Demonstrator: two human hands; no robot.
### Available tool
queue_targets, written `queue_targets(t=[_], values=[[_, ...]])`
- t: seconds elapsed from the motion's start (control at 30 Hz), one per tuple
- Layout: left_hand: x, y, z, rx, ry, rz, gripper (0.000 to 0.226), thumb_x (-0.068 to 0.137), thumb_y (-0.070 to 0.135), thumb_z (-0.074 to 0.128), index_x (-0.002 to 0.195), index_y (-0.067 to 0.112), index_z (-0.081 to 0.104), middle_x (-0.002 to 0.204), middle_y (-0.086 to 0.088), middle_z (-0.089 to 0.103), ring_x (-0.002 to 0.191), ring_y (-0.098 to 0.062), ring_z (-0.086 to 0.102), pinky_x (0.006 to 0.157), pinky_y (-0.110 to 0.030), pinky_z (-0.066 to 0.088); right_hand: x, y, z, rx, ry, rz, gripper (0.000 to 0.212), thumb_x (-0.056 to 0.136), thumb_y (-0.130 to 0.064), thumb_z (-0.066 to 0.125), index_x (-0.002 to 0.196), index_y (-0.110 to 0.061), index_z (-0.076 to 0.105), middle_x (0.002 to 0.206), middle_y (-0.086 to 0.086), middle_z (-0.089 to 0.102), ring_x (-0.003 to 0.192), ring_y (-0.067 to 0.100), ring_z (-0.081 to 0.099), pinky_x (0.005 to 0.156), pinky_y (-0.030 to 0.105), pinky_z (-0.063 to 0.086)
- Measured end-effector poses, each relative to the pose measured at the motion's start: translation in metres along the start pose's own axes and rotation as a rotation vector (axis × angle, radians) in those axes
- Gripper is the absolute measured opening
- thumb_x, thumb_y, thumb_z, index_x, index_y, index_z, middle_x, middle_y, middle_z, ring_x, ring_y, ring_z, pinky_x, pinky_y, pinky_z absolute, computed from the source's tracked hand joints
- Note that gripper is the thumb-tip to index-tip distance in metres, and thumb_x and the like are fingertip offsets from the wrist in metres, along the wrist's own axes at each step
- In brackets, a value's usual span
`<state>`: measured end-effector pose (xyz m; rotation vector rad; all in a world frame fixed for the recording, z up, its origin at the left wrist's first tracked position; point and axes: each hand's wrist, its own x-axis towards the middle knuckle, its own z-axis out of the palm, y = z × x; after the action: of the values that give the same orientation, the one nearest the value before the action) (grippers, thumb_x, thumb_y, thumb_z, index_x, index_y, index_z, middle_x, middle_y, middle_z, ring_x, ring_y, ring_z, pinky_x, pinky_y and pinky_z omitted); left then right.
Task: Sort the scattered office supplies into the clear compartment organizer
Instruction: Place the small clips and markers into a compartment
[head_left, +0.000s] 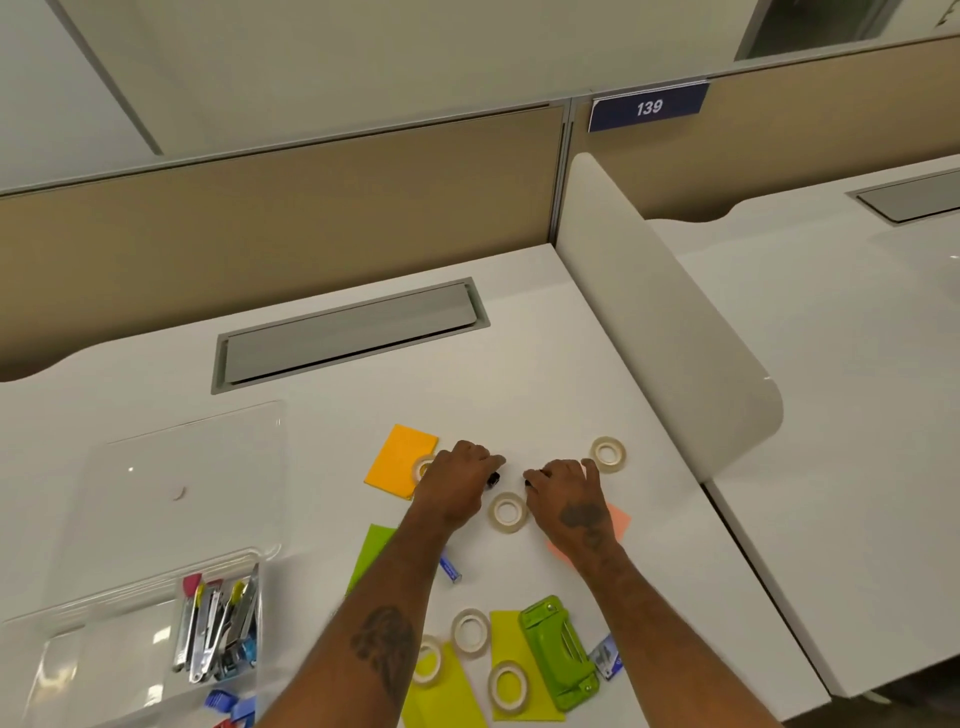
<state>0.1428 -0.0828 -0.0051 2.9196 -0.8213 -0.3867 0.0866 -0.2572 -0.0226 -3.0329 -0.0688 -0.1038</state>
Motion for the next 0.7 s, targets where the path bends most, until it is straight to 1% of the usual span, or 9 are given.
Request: queue_targets(t=[0.13, 0.27, 0.3, 0.37, 0.43, 0.5, 0.53, 0.63, 0.7], values=[[0.002, 0.004, 0.002, 0.039, 0.017, 0.020, 0.049, 0.091, 0.005, 0.051, 0.138, 0.020, 0.049, 0.132, -0.004, 0.056, 0.125, -0.026, 0.045, 0.096, -0.040, 0.043, 0.003, 0.001, -0.003, 0.163, 0.065, 0.075, 0.020, 0.082, -0.029, 0.067, 0.098, -0.020, 0.073, 0.084, 0.003, 0.073, 0.084, 0.024, 0.068, 0.091, 0.045, 0.048], [-0.001, 0.007, 0.001, 0.114, 0.012, 0.019, 0.027, 0.093, 0.012, 0.053, 0.118, 0.019, 0.063, 0.114, -0.004, 0.062, 0.112, -0.026, 0.051, 0.089, -0.038, 0.042, 0.003, -0.001, -0.008, 0.266, 0.082, 0.118, 0.030, 0.089, -0.035, 0.056, 0.112, -0.021, 0.068, 0.101, 0.001, 0.072, 0.099, 0.022, 0.064, 0.101, 0.042, 0.038], [-0.003, 0.007, 0.000, 0.118, 0.018, 0.016, 0.025, 0.093, 0.014, 0.053, 0.116, 0.018, 0.064, 0.111, -0.005, 0.062, 0.110, -0.026, 0.052, 0.088, -0.038, 0.041, 0.003, -0.003, -0.010, 0.268, 0.095, 0.124, 0.030, 0.089, -0.035, 0.057, 0.112, -0.020, 0.068, 0.101, 0.002, 0.073, 0.098, 0.022, 0.065, 0.100, 0.043, 0.038], [-0.008, 0.006, -0.002, 0.110, 0.040, 0.004, 0.028, 0.092, 0.019, 0.052, 0.117, 0.016, 0.062, 0.110, -0.005, 0.062, 0.108, -0.027, 0.053, 0.089, -0.038, 0.038, 0.000, -0.008, -0.015, 0.288, 0.147, 0.126, 0.026, 0.086, -0.032, 0.063, 0.105, -0.016, 0.071, 0.095, 0.003, 0.074, 0.091, 0.023, 0.067, 0.093, 0.043, 0.044], [-0.017, 0.002, -0.008, 0.085, 0.081, -0.003, 0.038, 0.091, 0.023, 0.052, 0.128, 0.019, 0.056, 0.116, -0.005, 0.061, 0.111, -0.027, 0.053, 0.092, -0.038, 0.037, -0.004, -0.016, -0.021, 0.312, 0.191, 0.098, 0.022, 0.083, -0.028, 0.068, 0.098, -0.013, 0.072, 0.089, 0.004, 0.075, 0.083, 0.024, 0.069, 0.083, 0.041, 0.049], [-0.032, -0.004, -0.017, 0.043, 0.121, -0.006, 0.047, 0.092, 0.025, 0.050, 0.139, 0.023, 0.048, 0.122, -0.005, 0.058, 0.113, -0.028, 0.053, 0.092, -0.039, 0.037, -0.008, -0.028, -0.028, 0.327, 0.188, 0.076, 0.022, 0.083, -0.029, 0.068, 0.098, -0.014, 0.073, 0.089, 0.003, 0.075, 0.082, 0.024, 0.068, 0.081, 0.040, 0.050], [-0.042, -0.009, -0.022, 0.027, 0.137, -0.010, 0.047, 0.093, 0.025, 0.048, 0.140, 0.024, 0.047, 0.122, -0.006, 0.057, 0.111, -0.029, 0.054, 0.089, -0.038, 0.038, -0.010, -0.036, -0.031, 0.336, 0.187, 0.069, 0.021, 0.083, -0.029, 0.067, 0.098, -0.015, 0.073, 0.090, 0.002, 0.075, 0.082, 0.024, 0.068, 0.081, 0.039, 0.050], [-0.079, -0.026, -0.034, -0.030, 0.159, -0.047, 0.039, 0.094, 0.026, 0.047, 0.133, 0.023, 0.055, 0.118, -0.009, 0.055, 0.099, -0.035, 0.058, 0.078, -0.036, 0.041, -0.019, -0.069, -0.038, 0.364, 0.195, 0.040, 0.017, 0.081, -0.029, 0.068, 0.093, -0.017, 0.074, 0.084, 0.001, 0.075, 0.078, 0.024, 0.068, 0.077, 0.039, 0.050], [-0.109, -0.041, -0.039, -0.086, 0.185, -0.101, 0.034, 0.095, 0.028, 0.048, 0.127, 0.022, 0.059, 0.115, -0.009, 0.054, 0.093, -0.039, 0.060, 0.074, -0.038, 0.046, -0.029, -0.098, -0.042, 0.378, 0.219, -0.007, 0.015, 0.080, -0.028, 0.070, 0.089, -0.017, 0.075, 0.081, 0.001, 0.074, 0.075, 0.025, 0.068, 0.074, 0.040, 0.051]])
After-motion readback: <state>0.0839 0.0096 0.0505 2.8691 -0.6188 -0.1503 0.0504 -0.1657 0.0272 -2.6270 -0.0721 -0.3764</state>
